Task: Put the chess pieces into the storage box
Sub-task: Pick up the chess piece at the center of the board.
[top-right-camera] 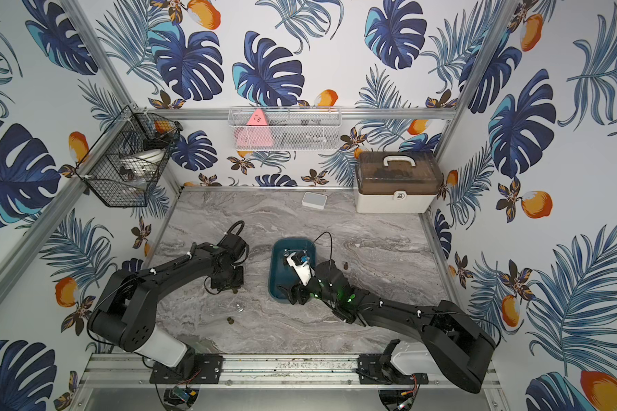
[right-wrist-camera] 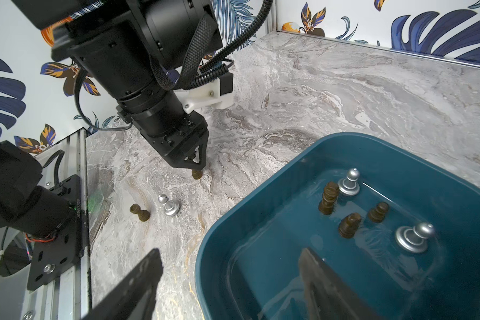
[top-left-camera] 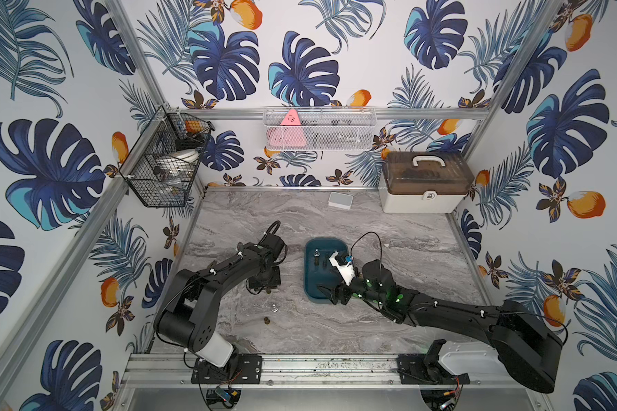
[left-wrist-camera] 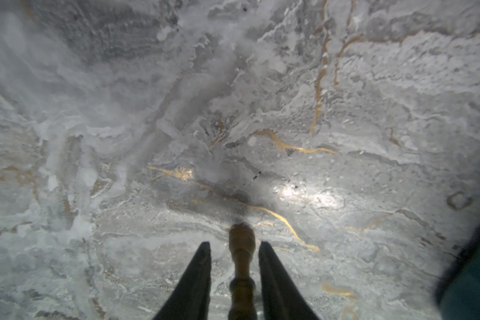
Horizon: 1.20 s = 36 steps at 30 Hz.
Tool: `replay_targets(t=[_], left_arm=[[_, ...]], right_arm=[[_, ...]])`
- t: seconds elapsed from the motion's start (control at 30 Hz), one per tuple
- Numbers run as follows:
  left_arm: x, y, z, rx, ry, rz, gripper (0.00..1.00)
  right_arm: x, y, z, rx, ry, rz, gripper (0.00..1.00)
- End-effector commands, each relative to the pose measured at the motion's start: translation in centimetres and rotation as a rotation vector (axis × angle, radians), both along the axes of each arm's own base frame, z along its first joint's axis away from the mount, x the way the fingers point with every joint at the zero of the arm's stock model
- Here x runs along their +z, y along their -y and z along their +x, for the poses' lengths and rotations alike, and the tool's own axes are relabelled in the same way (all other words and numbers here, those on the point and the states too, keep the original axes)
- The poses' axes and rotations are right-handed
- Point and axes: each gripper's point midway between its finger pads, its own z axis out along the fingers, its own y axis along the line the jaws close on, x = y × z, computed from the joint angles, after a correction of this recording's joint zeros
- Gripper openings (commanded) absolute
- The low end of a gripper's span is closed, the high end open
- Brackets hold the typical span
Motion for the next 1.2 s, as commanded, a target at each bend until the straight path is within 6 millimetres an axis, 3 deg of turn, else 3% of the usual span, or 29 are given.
replay_targets(t=[0.0,0.8,1.0,1.17], left_arm=[[0.0,0.0,0.1,0.001,0.009,0.000,0.32],[0.3,0.1,0.4,-0.020,0.012,0.003,0.10],[3.1,1.0,1.7,-0.062,0.073,0.039,0.11],[7.4,4.3,3.7,-0.147,0.174,0.065,0.11]], right_arm=[[0.3,-0.2,0.3,-0.008,0.014,-0.001,0.80],[0.2,0.4,1.1,-0.071,0.030,-0.018,0.81],[1.0,1.9,1.9,-0.170,0.050,0.020,0.81],[2.0,5.3,3.5,-0.354,0.080,0.057,0.81]])
